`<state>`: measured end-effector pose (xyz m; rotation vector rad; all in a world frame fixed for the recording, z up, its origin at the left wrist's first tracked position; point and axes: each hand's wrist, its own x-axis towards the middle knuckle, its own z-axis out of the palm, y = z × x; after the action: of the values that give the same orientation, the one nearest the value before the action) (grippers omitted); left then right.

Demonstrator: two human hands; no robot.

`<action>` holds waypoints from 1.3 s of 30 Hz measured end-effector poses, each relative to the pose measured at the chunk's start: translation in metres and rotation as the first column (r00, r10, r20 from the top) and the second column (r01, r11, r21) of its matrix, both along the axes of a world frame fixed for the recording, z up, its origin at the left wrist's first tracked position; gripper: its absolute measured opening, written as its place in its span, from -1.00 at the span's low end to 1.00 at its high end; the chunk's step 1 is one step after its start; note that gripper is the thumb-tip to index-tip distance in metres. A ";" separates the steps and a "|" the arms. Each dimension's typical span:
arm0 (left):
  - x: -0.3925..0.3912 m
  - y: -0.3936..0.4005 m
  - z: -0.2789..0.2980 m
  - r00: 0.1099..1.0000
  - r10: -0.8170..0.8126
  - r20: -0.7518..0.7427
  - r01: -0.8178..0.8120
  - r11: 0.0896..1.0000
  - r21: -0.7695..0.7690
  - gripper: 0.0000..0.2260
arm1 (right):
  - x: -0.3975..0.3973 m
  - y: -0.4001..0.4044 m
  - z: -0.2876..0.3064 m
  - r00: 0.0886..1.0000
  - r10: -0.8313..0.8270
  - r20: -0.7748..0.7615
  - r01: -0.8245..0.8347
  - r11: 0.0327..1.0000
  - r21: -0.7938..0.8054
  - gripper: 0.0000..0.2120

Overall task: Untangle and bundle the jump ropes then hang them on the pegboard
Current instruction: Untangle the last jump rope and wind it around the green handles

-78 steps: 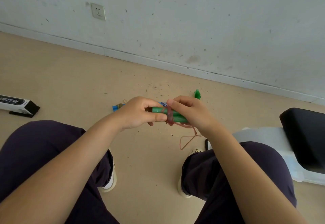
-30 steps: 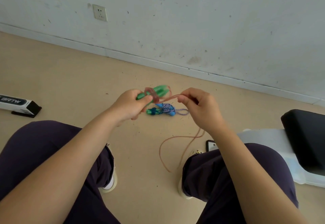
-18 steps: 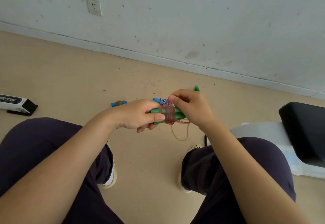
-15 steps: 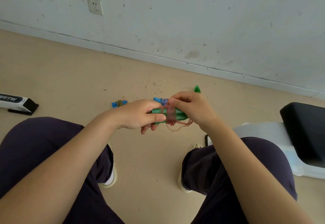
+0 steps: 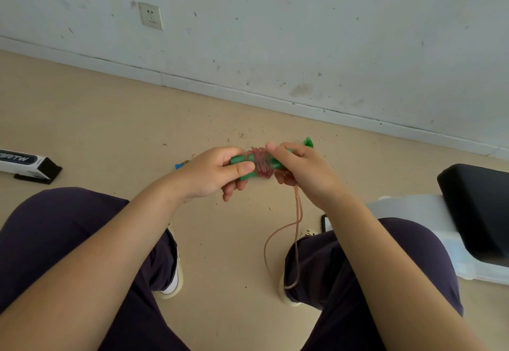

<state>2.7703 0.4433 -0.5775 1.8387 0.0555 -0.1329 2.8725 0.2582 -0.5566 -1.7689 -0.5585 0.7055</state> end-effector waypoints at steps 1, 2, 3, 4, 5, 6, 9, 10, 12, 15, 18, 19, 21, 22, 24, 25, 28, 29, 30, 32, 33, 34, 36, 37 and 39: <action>0.000 0.000 0.000 1.000 0.025 -0.002 -0.025 0.999 -0.041 -0.75 | 0.000 -0.001 0.000 1.000 0.007 -0.025 -0.006 0.999 0.034 -0.68; 0.001 0.000 0.000 0.999 0.045 -0.005 -0.045 0.996 -0.081 -0.73 | 0.000 -0.001 -0.001 0.998 0.018 -0.059 -0.013 0.997 0.076 -0.74; 0.001 0.000 0.000 0.998 0.058 -0.008 -0.059 0.991 -0.116 -0.74 | -0.001 -0.001 -0.001 0.995 0.033 -0.094 -0.022 0.992 0.123 -0.79; 0.002 0.000 0.000 0.998 0.065 -0.010 -0.066 0.988 -0.139 -0.76 | -0.002 -0.001 -0.002 0.992 0.041 -0.118 -0.022 0.987 0.159 -0.83; 0.002 -0.001 0.000 0.998 0.066 -0.011 -0.067 0.987 -0.143 -0.79 | -0.003 0.000 -0.002 0.992 0.032 -0.124 -0.010 0.985 0.174 -0.83; 0.003 -0.002 -0.001 0.998 0.063 -0.012 -0.064 0.990 -0.127 -0.81 | -0.004 0.002 -0.004 0.993 0.007 -0.117 0.013 0.986 0.169 -0.79; 0.003 -0.007 -0.004 0.999 0.047 -0.009 -0.047 0.999 -0.003 -0.84 | -0.005 0.006 -0.008 0.990 -0.083 -0.113 0.098 0.987 0.130 -0.69; 0.003 -0.008 -0.005 0.999 0.048 -0.011 -0.047 0.998 0.035 -0.85 | -0.005 0.007 -0.010 0.988 -0.099 -0.119 0.114 0.985 0.129 -0.69; 0.003 -0.008 -0.007 0.998 0.064 -0.024 -0.062 0.997 0.054 -0.85 | -0.005 0.009 -0.014 0.987 -0.100 -0.126 0.117 0.983 0.140 -0.68; 0.004 -0.006 -0.007 0.995 0.081 -0.059 -0.080 0.997 0.017 -0.81 | -0.005 0.010 -0.017 0.987 -0.059 -0.146 0.084 0.982 0.170 -0.68; 0.003 -0.006 -0.006 0.994 0.068 -0.080 -0.069 0.998 -0.012 -0.79 | -0.004 0.010 -0.021 0.985 -0.019 -0.172 0.052 0.981 0.189 -0.68; 0.003 -0.006 -0.006 0.994 0.064 -0.083 -0.067 0.997 -0.028 -0.78 | -0.004 0.010 -0.021 0.984 -0.011 -0.180 0.047 0.980 0.196 -0.68; 0.003 -0.005 -0.005 0.995 0.048 -0.091 -0.053 0.997 -0.053 -0.75 | -0.003 0.009 -0.022 0.983 0.000 -0.186 0.038 0.979 0.200 -0.67; 0.002 -0.003 -0.004 0.995 0.027 -0.100 -0.033 0.998 -0.060 -0.74 | -0.002 0.009 -0.022 0.983 0.004 -0.186 0.034 0.980 0.197 -0.68; 0.002 -0.001 -0.003 0.991 -0.023 -0.130 0.016 0.998 -0.054 -0.74 | -0.001 0.009 -0.022 0.983 0.005 -0.184 0.030 0.982 0.188 -0.69; 0.002 0.000 -0.003 0.989 -0.036 -0.143 0.030 0.999 -0.045 -0.74 | -0.001 0.009 -0.022 0.983 0.003 -0.186 0.032 0.982 0.184 -0.69; 0.003 -0.001 -0.004 0.992 -0.011 -0.125 0.003 0.998 -0.066 -0.76 | -0.001 0.010 -0.023 0.980 -0.005 -0.200 0.044 0.981 0.191 -0.69; 0.003 -0.004 -0.004 0.994 0.007 -0.105 -0.016 0.996 -0.090 -0.79 | 0.000 0.010 -0.023 0.978 0.001 -0.207 0.042 0.978 0.202 -0.71; 0.004 -0.006 -0.004 0.996 0.035 -0.088 -0.045 0.992 -0.117 -0.81 | 0.000 0.011 -0.024 0.978 0.013 -0.208 0.032 0.977 0.212 -0.74; 0.007 -0.007 -0.004 0.985 0.157 -0.066 -0.166 0.970 -0.178 -0.83 | 0.000 0.011 -0.024 0.985 0.035 -0.168 -0.002 0.982 0.191 -0.86; 0.010 -0.004 -0.004 0.967 0.247 -0.062 -0.255 0.944 -0.211 -0.83 | 0.000 0.011 -0.024 0.991 0.035 -0.133 -0.014 0.988 0.156 -0.91; 0.012 0.000 -0.004 0.941 0.334 -0.059 -0.338 0.910 -0.238 -0.83 | -0.001 0.011 -0.026 0.995 0.028 -0.094 -0.017 0.993 0.118 -0.90; 0.012 0.012 -0.005 0.897 0.441 -0.040 -0.437 0.867 -0.241 -0.83 | -0.002 0.010 -0.026 1.000 0.009 -0.029 -0.007 0.998 0.059 -0.86; 0.012 0.016 -0.006 0.888 0.459 -0.024 -0.452 0.865 -0.217 -0.84 | -0.002 0.010 -0.024 1.000 0.002 0.009 -0.002 1.000 0.030 -0.85; 0.010 0.019 -0.010 0.887 0.462 -0.004 -0.457 0.876 -0.154 -0.84 | -0.001 0.008 -0.018 0.994 -0.011 0.111 0.016 0.999 -0.038 -0.81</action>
<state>2.7803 0.4627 -0.5875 1.6273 0.4472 0.2244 2.8712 0.2665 -0.5748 -1.8546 -0.6107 0.6148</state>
